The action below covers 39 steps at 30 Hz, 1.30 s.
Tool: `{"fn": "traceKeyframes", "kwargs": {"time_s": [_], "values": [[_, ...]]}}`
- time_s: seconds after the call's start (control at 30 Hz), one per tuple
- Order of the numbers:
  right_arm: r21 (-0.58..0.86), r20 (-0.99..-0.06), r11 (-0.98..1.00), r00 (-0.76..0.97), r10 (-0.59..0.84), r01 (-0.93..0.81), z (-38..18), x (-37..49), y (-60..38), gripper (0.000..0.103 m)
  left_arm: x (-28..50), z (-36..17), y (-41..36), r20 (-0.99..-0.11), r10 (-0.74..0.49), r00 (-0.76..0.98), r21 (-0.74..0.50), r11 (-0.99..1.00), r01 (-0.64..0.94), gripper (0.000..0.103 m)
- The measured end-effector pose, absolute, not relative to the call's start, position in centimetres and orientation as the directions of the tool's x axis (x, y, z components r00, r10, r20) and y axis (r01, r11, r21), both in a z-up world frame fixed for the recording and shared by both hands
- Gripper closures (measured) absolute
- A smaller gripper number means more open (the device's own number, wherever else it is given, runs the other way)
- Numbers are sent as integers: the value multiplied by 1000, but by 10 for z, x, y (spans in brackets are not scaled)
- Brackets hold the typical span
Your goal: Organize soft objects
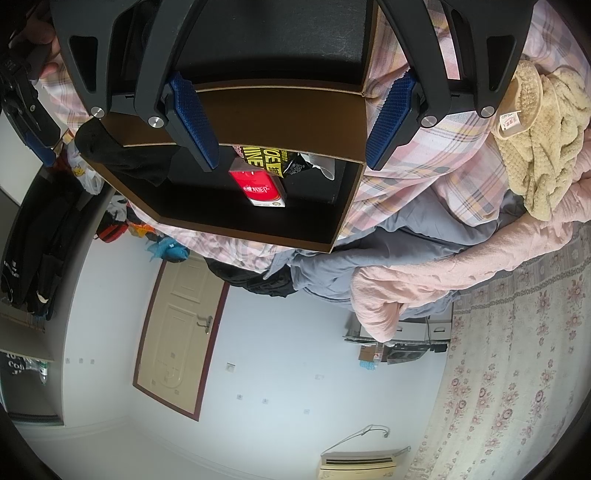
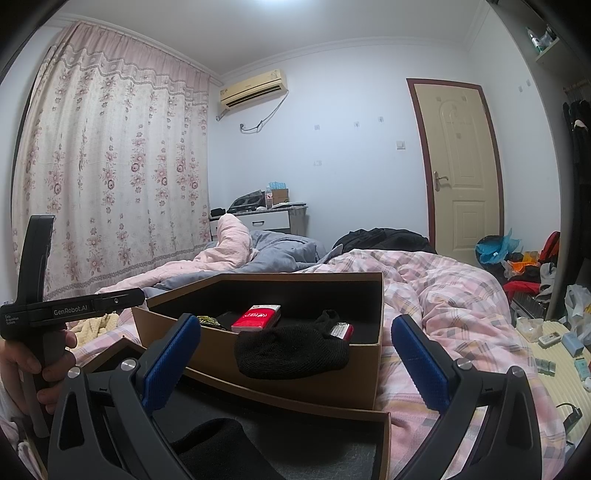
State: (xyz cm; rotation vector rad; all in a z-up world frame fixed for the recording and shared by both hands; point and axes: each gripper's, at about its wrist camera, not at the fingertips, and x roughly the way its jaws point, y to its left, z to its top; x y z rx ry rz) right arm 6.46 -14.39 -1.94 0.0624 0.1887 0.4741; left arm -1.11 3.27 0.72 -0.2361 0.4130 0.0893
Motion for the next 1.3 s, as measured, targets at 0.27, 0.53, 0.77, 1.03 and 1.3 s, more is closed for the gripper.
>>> {"fn": "traceKeyframes", "kwargs": {"time_s": [0.27,0.53,0.77,1.03,1.3], "values": [[105,-170,888,872,460,-448,-20,65,-143,1,-11,7,33,-408,38,912,-209,969,-134,24],[106,-171,887,871,461,-449,-20,65,-143,1,-11,7,33,-408,39,912,-209,969,-134,24],[106,-171,887,871,461,-449,-20,65,-143,1,-11,7,33,-408,39,912,-209,969,-134,24],[107,-176,888,870,461,-448,-21,65,-142,1,-11,8,33,-408,38,912,-209,969,-134,24],[107,-176,888,870,461,-448,-23,64,-142,1,-11,8,33,-408,38,912,-209,969,-134,24]]}}
